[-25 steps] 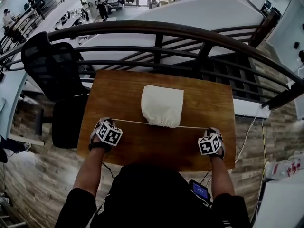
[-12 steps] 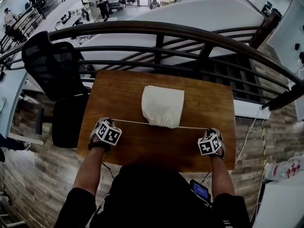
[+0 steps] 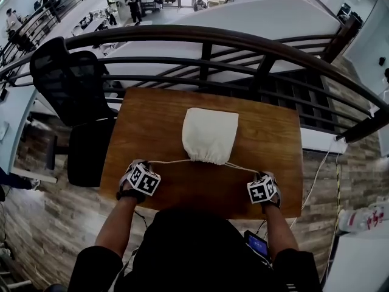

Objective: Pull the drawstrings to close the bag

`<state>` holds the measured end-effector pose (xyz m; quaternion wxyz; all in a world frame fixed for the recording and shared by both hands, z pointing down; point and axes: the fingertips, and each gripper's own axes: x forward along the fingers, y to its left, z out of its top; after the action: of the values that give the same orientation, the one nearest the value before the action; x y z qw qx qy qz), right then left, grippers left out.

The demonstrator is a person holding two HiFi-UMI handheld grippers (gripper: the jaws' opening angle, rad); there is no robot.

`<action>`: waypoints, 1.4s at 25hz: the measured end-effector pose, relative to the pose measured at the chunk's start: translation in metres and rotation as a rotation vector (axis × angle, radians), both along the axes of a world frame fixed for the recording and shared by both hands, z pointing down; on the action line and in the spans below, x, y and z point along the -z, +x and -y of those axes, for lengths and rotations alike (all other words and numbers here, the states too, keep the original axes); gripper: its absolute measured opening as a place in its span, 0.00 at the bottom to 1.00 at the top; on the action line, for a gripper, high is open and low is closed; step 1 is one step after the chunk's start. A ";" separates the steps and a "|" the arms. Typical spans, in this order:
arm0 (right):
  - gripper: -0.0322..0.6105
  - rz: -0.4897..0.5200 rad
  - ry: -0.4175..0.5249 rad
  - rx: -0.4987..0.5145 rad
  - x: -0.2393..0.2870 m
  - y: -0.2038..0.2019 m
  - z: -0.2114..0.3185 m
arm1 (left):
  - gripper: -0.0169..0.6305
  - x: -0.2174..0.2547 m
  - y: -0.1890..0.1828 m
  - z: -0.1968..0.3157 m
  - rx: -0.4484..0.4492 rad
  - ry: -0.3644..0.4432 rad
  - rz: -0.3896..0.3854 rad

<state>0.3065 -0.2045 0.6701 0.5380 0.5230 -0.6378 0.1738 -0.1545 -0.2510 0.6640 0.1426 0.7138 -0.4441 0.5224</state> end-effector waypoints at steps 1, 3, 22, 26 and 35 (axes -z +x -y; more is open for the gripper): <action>0.11 0.008 -0.007 0.009 -0.002 -0.006 -0.003 | 0.09 -0.003 0.003 -0.005 -0.002 -0.009 -0.005; 0.11 0.021 -0.019 0.027 -0.003 -0.019 -0.011 | 0.09 -0.008 0.009 -0.016 -0.008 -0.027 -0.018; 0.38 0.183 -0.082 0.085 -0.015 -0.102 -0.073 | 0.37 -0.025 0.071 -0.097 -0.163 -0.148 -0.162; 0.42 0.180 -0.044 0.065 -0.005 -0.108 -0.075 | 0.42 -0.022 0.068 -0.100 -0.188 -0.146 -0.167; 0.32 0.250 0.175 -0.061 0.050 -0.101 -0.040 | 0.40 0.023 0.068 -0.049 -0.161 -0.019 -0.289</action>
<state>0.2058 -0.1642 0.6206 0.4012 0.5612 -0.6965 0.1974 -0.0868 -0.2020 0.6408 0.1692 0.8134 -0.3554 0.4283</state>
